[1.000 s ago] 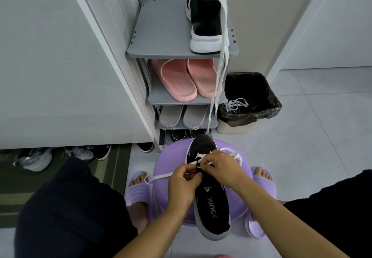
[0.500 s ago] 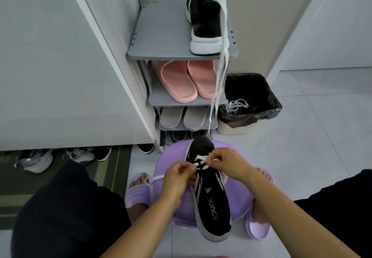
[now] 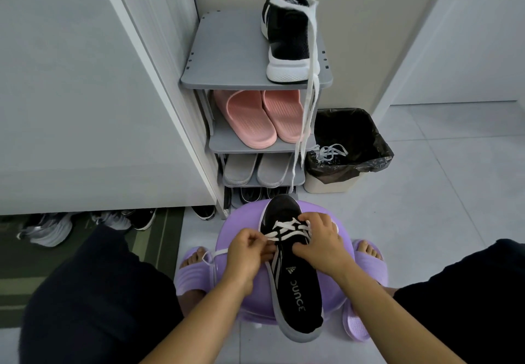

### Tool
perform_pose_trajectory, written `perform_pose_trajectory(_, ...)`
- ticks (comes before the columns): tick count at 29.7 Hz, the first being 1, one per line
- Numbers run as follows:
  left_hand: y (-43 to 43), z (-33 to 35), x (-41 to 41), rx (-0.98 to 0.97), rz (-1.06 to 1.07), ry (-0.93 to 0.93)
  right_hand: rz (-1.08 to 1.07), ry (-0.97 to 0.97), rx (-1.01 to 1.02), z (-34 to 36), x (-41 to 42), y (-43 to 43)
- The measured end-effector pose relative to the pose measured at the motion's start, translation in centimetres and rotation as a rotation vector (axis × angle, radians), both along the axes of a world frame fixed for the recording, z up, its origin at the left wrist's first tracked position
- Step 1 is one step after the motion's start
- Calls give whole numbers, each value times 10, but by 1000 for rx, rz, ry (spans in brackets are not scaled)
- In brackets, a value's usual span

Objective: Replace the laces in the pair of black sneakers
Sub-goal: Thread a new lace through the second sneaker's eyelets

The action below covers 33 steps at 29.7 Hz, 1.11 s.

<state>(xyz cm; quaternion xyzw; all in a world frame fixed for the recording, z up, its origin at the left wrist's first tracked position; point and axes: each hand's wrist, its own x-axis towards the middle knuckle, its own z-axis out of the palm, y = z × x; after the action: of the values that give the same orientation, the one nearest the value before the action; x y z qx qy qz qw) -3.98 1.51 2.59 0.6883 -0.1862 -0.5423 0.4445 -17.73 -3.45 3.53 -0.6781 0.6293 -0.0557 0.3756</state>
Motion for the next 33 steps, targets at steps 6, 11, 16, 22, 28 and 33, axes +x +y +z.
perform_pose_trajectory(6, -10, 20, 115, -47, 728, 123, -203, -70, -118, 4, -18, 8)
perform_pose_trajectory(11, -2, 7, 117, 56, 185, -821, -296, -364, 145, 4, -19, 11)
perform_pose_trajectory(16, 2, -10, 30, -395, -637, -1160, -308, -436, 125, -6, -12, 16)
perform_pose_trajectory(22, -8, -6, 18, -486, -752, -1420, -266, -470, 63, -5, -8, 15)
perform_pose_trajectory(28, 12, 23, 130, 358, -630, -1584, -337, -297, -32, -14, -22, 13)
perform_pose_trajectory(33, 16, 9, 105, 192, -812, -924, -554, -562, 192, -16, -23, 4)
